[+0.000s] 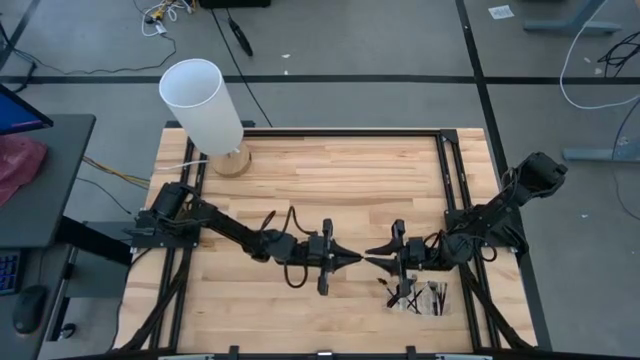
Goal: Pick & Place Makeup Supplies
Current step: Put the silver makeup brush into the transparent organizer, then return to Home Position
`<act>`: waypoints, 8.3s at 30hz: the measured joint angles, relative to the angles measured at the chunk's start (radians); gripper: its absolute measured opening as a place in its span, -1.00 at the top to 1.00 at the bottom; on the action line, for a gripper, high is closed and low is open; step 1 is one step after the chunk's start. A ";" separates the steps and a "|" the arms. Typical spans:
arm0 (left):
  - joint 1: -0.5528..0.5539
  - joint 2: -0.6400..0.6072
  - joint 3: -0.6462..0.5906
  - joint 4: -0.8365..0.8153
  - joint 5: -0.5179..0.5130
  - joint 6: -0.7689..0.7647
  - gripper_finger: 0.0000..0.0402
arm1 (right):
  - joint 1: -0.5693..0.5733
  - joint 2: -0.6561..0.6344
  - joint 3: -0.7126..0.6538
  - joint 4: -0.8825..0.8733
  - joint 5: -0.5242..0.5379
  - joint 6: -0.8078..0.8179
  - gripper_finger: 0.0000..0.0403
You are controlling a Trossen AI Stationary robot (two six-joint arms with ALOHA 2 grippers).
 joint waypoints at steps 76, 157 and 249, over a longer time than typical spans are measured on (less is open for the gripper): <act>-0.025 -0.181 -0.369 -0.427 -0.408 -0.279 -0.17 | 0.556 -0.058 0.652 -2.024 0.033 1.636 0.98; 0.002 -0.181 -0.369 -0.416 -0.420 -0.325 -0.17 | 0.190 -0.544 0.133 -1.468 -0.042 0.777 0.75; 0.473 -0.986 -1.023 -0.089 0.367 -0.163 0.99 | -0.398 -1.317 -0.435 -1.011 -0.684 0.119 0.93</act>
